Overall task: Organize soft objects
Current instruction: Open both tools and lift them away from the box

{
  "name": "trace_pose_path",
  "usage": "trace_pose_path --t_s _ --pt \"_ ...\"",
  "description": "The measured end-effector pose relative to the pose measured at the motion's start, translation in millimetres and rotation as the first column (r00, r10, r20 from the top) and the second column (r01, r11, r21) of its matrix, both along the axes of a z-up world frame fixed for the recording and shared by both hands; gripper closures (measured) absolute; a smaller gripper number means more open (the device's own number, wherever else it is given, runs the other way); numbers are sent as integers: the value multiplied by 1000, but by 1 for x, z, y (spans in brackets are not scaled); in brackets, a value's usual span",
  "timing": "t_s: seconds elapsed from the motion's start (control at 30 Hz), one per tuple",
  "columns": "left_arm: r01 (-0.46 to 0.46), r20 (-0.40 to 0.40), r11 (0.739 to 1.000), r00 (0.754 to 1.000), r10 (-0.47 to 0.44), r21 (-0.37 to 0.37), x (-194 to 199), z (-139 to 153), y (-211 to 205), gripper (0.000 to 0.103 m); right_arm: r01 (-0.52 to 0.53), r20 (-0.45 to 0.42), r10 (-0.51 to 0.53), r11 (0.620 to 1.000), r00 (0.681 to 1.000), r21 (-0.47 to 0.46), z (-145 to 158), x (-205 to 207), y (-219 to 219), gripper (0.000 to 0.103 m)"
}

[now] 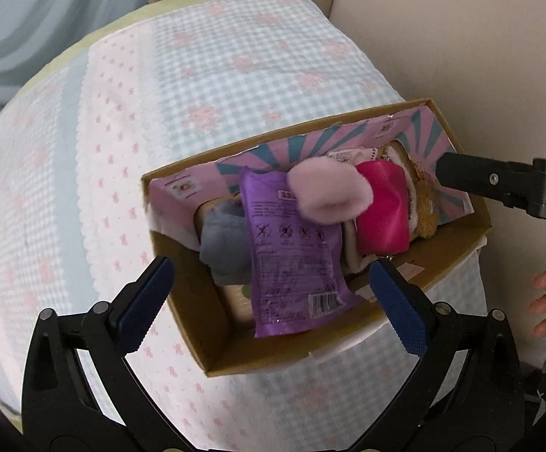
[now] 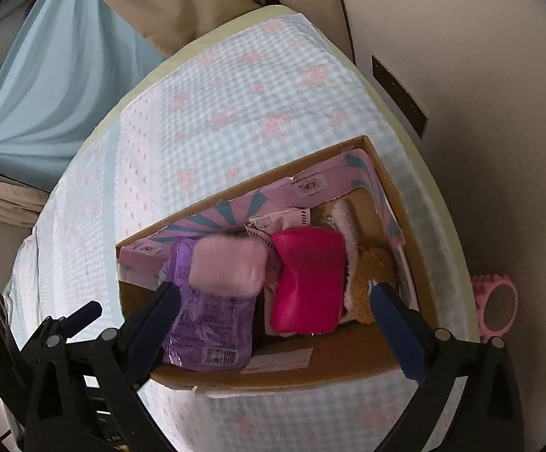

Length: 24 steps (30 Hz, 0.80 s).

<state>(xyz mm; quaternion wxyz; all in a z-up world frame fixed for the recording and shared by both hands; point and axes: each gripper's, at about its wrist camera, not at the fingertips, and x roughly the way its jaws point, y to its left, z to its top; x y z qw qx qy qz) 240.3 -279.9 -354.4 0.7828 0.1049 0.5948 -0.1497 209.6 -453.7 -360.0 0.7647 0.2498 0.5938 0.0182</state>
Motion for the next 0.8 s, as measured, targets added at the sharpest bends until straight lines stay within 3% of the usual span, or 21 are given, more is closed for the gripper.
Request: trace_pose_path --t_s 0.27,0.4,0.6,0.8 --pt "-9 42 1000 999 10 -25 -11 26 16 0 2 24 -2 1000 1000 -15 21 -10 10 3" --pt "-35 64 997 997 39 -66 -18 54 33 0 -7 52 9 999 999 -45 43 -16 23 3" --pt "-68 153 992 985 85 -111 -36 127 71 0 -19 130 30 996 991 -88 104 -27 50 3" --pt "-112 352 985 924 152 -132 -66 226 127 0 -65 227 101 985 969 -159 182 -44 94 3"
